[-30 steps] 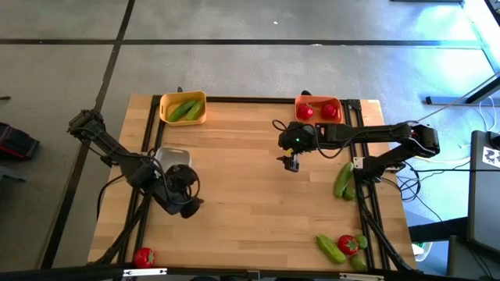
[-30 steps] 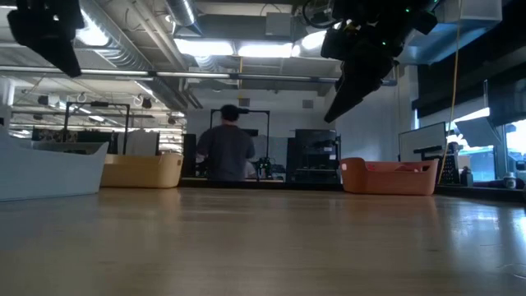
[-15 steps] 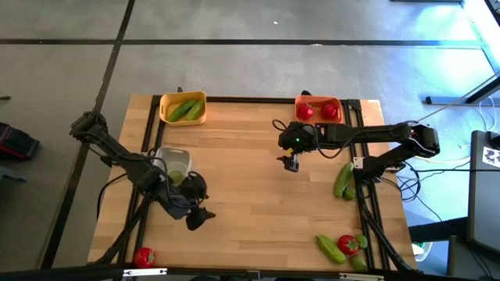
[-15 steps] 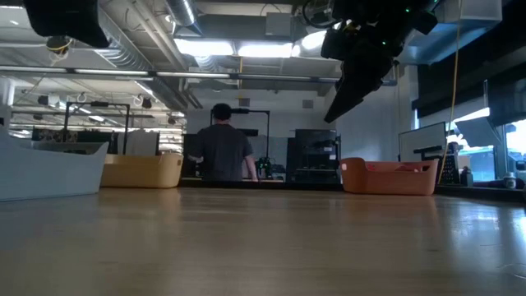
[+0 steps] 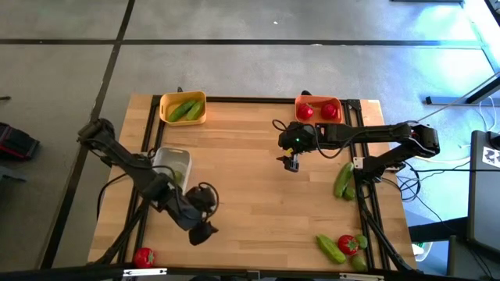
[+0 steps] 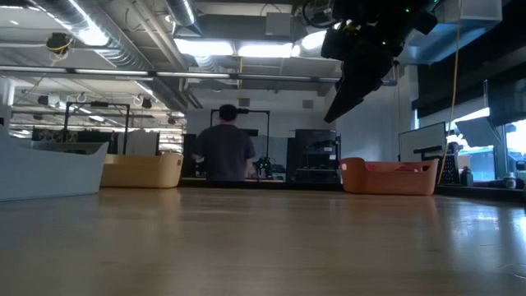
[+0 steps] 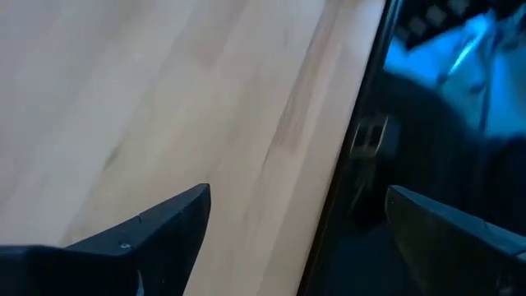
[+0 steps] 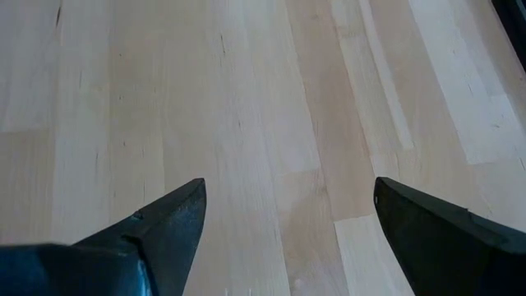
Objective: Sort produce into baskets
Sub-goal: Put the left red tomato into the orange bin
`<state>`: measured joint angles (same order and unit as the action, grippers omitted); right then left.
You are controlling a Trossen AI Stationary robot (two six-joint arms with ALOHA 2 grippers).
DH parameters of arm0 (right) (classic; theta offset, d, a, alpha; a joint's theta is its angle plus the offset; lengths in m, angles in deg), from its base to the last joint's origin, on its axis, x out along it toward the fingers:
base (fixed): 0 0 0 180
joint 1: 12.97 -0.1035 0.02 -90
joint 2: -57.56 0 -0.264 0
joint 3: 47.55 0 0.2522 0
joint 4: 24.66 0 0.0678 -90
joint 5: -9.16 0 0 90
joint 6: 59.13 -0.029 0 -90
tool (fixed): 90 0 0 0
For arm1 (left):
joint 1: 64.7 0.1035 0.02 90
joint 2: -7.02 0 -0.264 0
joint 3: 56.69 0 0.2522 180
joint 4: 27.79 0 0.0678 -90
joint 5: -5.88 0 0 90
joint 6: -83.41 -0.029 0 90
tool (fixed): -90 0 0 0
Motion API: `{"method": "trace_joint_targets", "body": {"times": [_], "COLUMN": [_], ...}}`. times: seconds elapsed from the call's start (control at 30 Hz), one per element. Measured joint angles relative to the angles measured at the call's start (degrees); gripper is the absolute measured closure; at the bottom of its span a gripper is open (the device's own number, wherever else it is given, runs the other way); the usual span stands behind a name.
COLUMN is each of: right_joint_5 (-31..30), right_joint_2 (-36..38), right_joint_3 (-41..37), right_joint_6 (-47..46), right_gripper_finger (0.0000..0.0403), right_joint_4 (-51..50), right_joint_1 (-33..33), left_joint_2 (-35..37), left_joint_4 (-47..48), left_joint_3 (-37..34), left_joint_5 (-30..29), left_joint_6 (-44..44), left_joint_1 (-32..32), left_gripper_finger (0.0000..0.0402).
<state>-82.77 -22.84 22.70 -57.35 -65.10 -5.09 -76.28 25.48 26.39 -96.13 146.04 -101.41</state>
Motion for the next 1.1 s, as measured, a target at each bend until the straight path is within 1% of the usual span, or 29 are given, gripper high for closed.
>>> {"method": "trace_joint_targets", "body": {"times": [0.13,0.3,0.53,0.6,0.77,0.83,0.93,1.07,1.1], "right_joint_5": [0.02,0.0,-1.57,-1.96,-1.98,-1.97,-1.99,-1.99,-1.97], "right_joint_2": [0.0,0.0,0.0,0.0,0.0,0.0,0.0,0.0,0.0], "right_joint_3": [0.02,0.01,0.02,0.02,0.01,0.02,0.02,0.01,0.02], "right_joint_6": [0.0,0.17,1.53,1.67,2.34,3.02,3.07,3.21,3.23], "right_gripper_finger": [0.0064,0.0064,0.0064,0.0064,0.0064,0.0064,0.0064,0.0064,0.0064], "right_joint_4": [0.0,-0.15,-0.53,-0.55,-0.57,-0.56,-0.52,-0.46,-0.45], "right_joint_1": [0.0,0.0,0.0,0.0,0.0,0.0,0.0,0.0,0.0], "left_joint_2": [-0.83,-2.82,-6.63,-7.41,-7.68,-7.68,-7.66,-7.72,-7.93], "left_joint_4": [2.09,4.48,8.07,8.71,9.49,9.59,9.87,9.98,9.96], "left_joint_3": [-0.44,-2.34,-2.36,-2.36,-2.36,-2.36,-2.36,-2.36,-2.36], "left_joint_5": [4.54,5.54,7.26,9.17,12.54,14.78,18.48,20.0,21.31], "left_joint_6": [1.92,2.8,1.71,2.82,11.95,14.92,18.56,22.71,22.86], "left_joint_1": [-2.08,-4.87,-8.55,-9.45,-11.61,-12.82,-14.75,-17.25,-17.62], "left_gripper_finger": [0.0045,0.0045,0.0045,0.0045,0.0045,0.0045,0.0045,0.0045,0.0045]}}
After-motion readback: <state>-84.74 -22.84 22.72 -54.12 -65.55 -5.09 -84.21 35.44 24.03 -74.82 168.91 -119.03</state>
